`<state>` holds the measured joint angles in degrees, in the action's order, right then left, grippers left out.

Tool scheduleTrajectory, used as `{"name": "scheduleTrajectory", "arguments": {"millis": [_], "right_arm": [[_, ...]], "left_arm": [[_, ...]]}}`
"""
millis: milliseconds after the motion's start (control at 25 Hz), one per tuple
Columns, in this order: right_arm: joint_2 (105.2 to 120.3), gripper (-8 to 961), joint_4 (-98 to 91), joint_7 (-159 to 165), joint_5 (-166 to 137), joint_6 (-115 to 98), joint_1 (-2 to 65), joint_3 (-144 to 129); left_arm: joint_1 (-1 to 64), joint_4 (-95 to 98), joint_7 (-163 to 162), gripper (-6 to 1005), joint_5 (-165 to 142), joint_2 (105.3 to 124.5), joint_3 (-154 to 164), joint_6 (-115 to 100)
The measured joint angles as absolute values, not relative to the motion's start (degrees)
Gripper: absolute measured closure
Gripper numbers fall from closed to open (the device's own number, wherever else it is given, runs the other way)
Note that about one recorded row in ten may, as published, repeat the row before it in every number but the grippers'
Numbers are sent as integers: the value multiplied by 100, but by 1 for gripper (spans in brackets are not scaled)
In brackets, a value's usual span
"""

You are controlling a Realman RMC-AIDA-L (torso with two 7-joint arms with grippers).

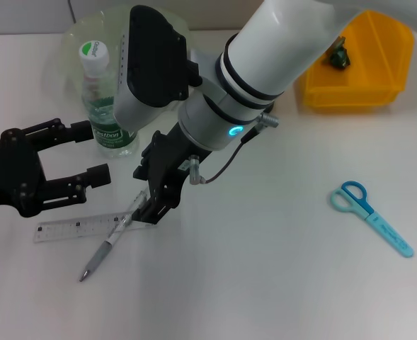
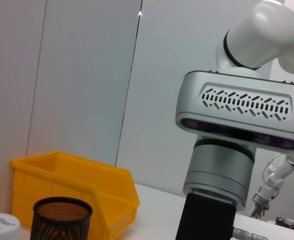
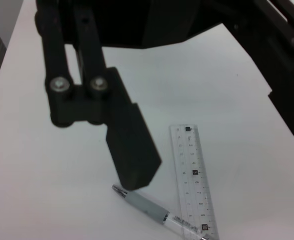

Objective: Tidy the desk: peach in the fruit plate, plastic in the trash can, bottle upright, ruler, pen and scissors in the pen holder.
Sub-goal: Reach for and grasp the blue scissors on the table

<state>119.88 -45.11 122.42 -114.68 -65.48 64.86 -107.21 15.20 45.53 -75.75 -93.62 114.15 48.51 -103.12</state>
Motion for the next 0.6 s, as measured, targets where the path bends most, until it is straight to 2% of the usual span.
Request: {"name": "scheduleTrajectory", "arguments": {"millis": [200,400,600], "right_arm": [[11988,255,-4649,12312,-11468,-6541,6356,-10664],[11933,255,-5665,13049,-12095,-6943,5796,-10306],[11943,254,-6608,13996,-13291,-7948,5406,-9505]], "left_arm": [[1520,4553,-7573,212,-9355,11417,4851,-10309],[1515,4553,-7570,211,-9353,11417,4851,-10314],[1519,4553,-7568,211,-9343,11417,4851,-10316]]}}
